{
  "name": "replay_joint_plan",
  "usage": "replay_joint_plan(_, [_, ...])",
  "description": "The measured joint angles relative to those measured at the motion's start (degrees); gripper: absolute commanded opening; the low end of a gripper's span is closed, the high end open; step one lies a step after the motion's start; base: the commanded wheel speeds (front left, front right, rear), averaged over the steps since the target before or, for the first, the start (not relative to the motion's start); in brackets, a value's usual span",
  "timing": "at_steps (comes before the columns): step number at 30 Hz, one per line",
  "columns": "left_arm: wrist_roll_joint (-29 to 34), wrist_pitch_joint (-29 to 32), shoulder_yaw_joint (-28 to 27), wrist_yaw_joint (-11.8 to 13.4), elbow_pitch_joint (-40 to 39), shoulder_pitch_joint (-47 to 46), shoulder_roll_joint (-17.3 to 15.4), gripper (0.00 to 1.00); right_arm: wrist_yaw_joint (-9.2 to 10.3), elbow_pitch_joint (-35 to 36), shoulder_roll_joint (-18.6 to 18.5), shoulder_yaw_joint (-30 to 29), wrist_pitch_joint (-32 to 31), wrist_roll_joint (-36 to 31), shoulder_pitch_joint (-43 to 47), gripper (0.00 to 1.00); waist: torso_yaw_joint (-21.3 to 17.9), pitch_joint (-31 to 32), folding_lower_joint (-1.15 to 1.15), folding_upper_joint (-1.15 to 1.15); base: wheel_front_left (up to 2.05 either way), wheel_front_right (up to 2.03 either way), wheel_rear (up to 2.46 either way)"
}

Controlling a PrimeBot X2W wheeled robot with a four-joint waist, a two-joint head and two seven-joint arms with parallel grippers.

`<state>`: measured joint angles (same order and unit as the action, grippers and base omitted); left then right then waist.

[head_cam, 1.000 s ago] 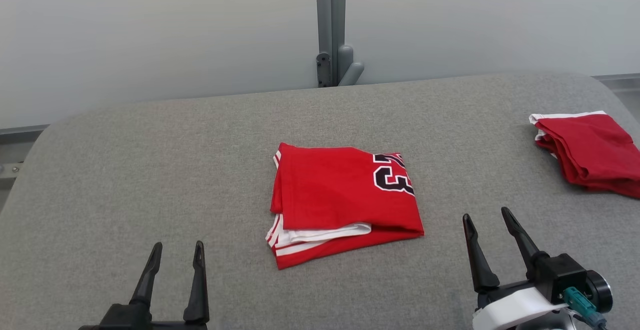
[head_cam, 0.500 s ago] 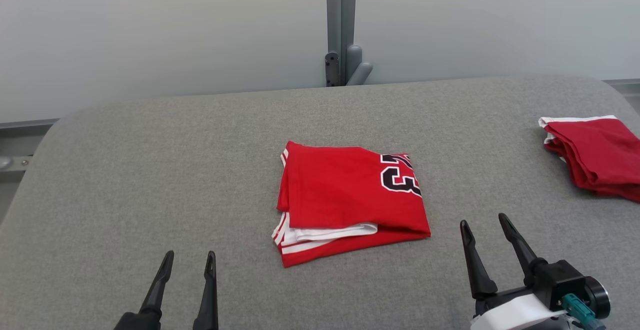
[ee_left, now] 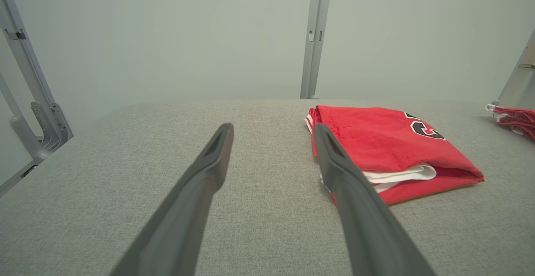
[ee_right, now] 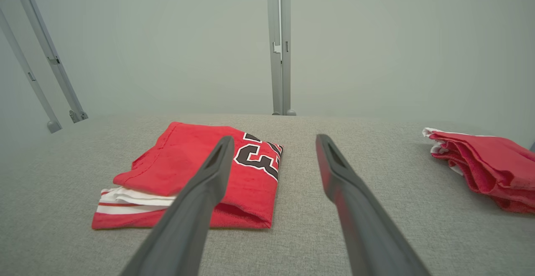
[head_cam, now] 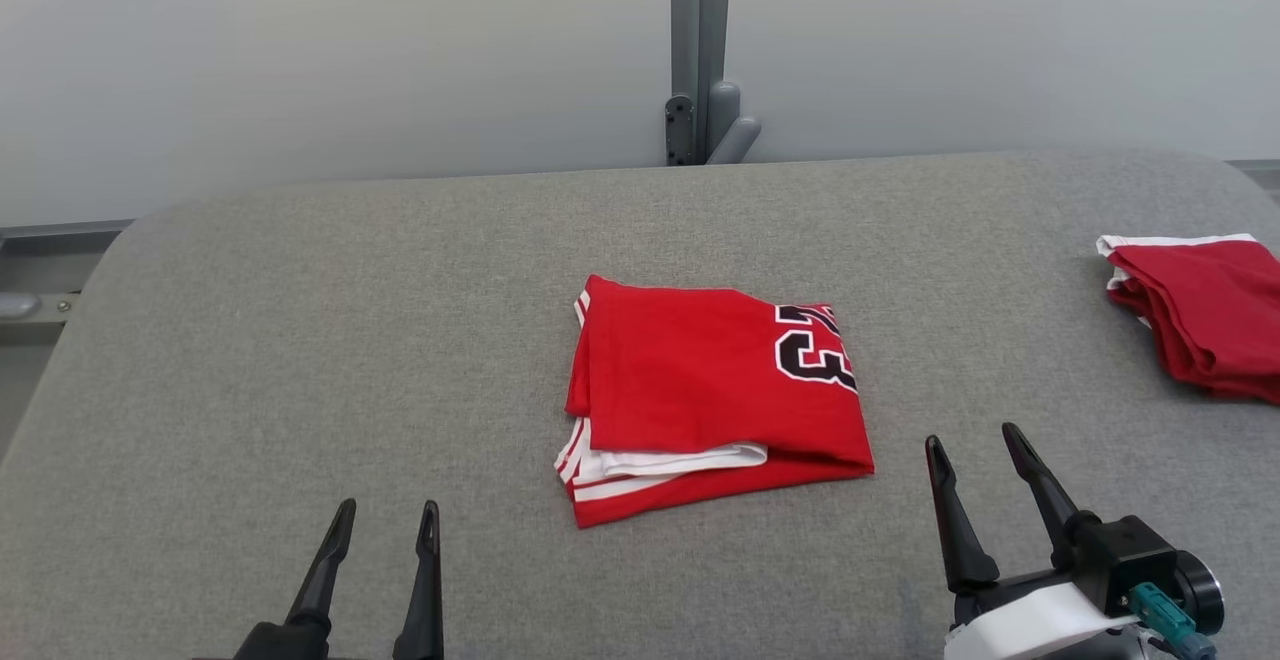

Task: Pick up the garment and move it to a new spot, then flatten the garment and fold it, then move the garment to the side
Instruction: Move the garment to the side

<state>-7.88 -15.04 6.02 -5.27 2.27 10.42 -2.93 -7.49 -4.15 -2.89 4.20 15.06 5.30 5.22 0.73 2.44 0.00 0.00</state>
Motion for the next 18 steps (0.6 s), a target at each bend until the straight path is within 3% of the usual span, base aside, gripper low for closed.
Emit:
replay_joint_plan(8, [0.1,0.0,0.6,-0.1,-0.9,-0.9,0.0,1.00,0.00,-4.5,0.0,-0.2,0.0,6.1,-4.6,1.00,1.8,-1.5,0.00,0.00,0.00,0.00,0.00])
replay_joint_plan(12, [0.7,0.0,1.2,-0.7,-1.0,-1.5,0.0,1.00,0.00,-12.7,-0.2,0.9,0.0,12.3,-9.9,1.00,3.0,-2.8,0.00,0.00,0.00,0.00,0.00])
replay_joint_plan(18, [0.9,0.0,2.2,-1.4,-1.3,-3.9,0.0,1.00,0.00,-23.7,-5.1,4.0,-2.0,25.1,-20.5,1.00,5.4,-5.5,0.00,0.00,0.00,0.00,0.00])
